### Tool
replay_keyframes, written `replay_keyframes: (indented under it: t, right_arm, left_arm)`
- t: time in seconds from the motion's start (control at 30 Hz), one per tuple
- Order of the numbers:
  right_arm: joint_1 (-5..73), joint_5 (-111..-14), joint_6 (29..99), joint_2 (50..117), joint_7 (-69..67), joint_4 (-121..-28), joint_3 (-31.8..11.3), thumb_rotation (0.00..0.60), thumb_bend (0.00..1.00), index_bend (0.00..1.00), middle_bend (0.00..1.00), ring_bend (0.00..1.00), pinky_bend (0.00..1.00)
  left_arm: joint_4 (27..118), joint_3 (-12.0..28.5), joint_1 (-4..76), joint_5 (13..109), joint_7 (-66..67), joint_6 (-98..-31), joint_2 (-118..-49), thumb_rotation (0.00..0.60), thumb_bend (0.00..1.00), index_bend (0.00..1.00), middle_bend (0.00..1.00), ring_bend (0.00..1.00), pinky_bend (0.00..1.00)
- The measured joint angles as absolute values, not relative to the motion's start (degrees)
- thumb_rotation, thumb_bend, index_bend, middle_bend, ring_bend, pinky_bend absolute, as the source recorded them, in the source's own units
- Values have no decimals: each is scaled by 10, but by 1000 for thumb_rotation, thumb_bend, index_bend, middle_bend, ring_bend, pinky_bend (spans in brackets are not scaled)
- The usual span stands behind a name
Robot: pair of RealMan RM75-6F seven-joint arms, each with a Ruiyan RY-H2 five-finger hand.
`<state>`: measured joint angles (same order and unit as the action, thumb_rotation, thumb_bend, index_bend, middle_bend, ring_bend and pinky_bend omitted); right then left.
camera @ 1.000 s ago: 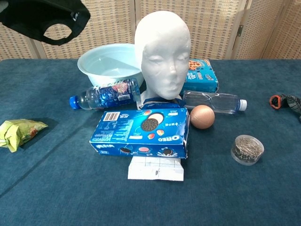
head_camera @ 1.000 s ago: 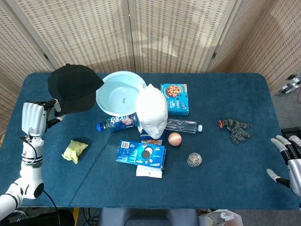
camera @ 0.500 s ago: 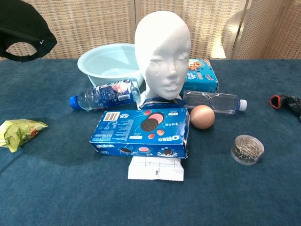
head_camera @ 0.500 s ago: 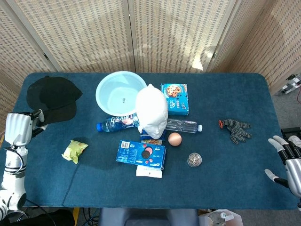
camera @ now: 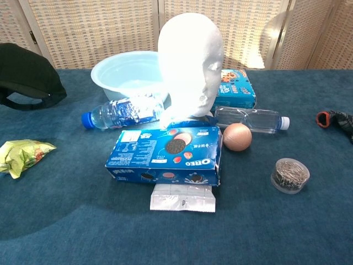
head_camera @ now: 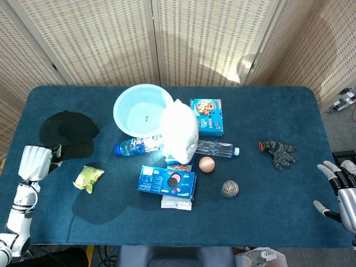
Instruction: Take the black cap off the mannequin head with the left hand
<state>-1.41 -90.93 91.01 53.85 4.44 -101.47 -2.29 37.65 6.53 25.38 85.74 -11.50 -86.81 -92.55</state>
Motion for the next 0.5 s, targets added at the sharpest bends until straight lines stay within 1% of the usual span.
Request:
replay_keyframes:
  t: [0.13, 0.33, 0.43, 0.5]
  right_arm:
    - [-14, -910, 911, 539, 44, -1014, -22, 600, 70, 182, 162, 147, 280]
    - [-16, -912, 914, 539, 44, -1014, -21, 600, 70, 181, 162, 147, 280]
    - [-17, -911, 914, 540, 43, -1012, -21, 600, 70, 182, 162, 147, 280]
    - [-17, -912, 916, 541, 42, -1012, -20, 600, 70, 182, 162, 147, 280]
  left_arm:
    - [360, 57, 254, 861, -112, -850, -942, 600, 327, 727, 1000, 949, 1000]
    - [362, 58, 263, 860, -100, -833, -953, 600, 321, 707, 999, 942, 1000]
    - [375, 59, 268, 858, -80, -818, -954, 600, 320, 650, 989, 931, 1000]
    - [391, 60, 270, 854, -67, -806, -952, 600, 318, 569, 973, 921, 1000]
